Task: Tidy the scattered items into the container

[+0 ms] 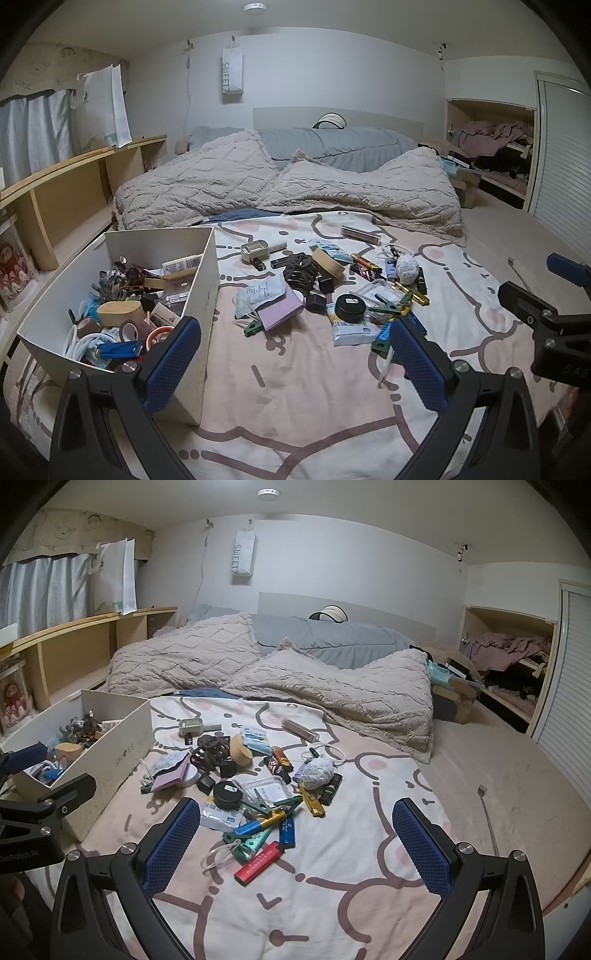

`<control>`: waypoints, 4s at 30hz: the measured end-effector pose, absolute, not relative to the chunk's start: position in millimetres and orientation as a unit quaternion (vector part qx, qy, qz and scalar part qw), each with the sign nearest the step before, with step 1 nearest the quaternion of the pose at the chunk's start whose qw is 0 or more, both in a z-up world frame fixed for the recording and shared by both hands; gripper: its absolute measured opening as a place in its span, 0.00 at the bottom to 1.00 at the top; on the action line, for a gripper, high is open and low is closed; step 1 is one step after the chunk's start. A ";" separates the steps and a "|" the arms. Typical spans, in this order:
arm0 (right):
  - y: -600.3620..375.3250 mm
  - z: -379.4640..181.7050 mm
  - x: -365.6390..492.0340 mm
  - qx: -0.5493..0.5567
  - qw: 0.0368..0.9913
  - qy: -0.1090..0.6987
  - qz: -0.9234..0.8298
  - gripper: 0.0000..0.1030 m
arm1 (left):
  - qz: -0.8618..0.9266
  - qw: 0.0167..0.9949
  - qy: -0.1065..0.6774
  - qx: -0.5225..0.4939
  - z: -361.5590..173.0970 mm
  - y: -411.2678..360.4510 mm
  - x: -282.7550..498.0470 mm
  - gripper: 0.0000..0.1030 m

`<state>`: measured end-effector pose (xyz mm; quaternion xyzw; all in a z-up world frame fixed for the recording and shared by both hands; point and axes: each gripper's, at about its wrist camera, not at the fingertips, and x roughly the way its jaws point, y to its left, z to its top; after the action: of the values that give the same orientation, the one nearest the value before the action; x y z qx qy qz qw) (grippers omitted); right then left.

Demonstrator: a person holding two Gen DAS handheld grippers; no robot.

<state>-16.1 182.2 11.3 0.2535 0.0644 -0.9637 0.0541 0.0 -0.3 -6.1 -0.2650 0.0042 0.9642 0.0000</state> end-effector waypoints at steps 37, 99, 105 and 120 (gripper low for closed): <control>180.6 4.3 -18.9 0.259 0.056 0.066 -0.962 1.00 | 0.962 0.001 0.010 -0.274 -6.9 3.2 -7.8 1.00; 199.1 -125.3 -106.2 0.450 0.045 0.001 -0.892 1.00 | 0.899 -0.032 -0.019 -0.436 -155.3 26.4 -100.3 1.00; 191.4 -139.1 -109.7 0.468 0.057 -0.015 -0.882 1.00 | 0.902 -0.045 -0.012 -0.430 -156.0 21.7 -104.1 1.00; 179.9 -144.5 -112.2 0.475 0.057 -0.005 -0.878 1.00 | 0.905 -0.057 0.032 -0.420 -156.0 32.8 -113.9 1.00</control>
<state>-112.2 179.9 -144.6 0.4746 -0.0046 -0.8783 0.0567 -113.9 32.8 -156.0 -0.4200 0.0317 0.9052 -0.0572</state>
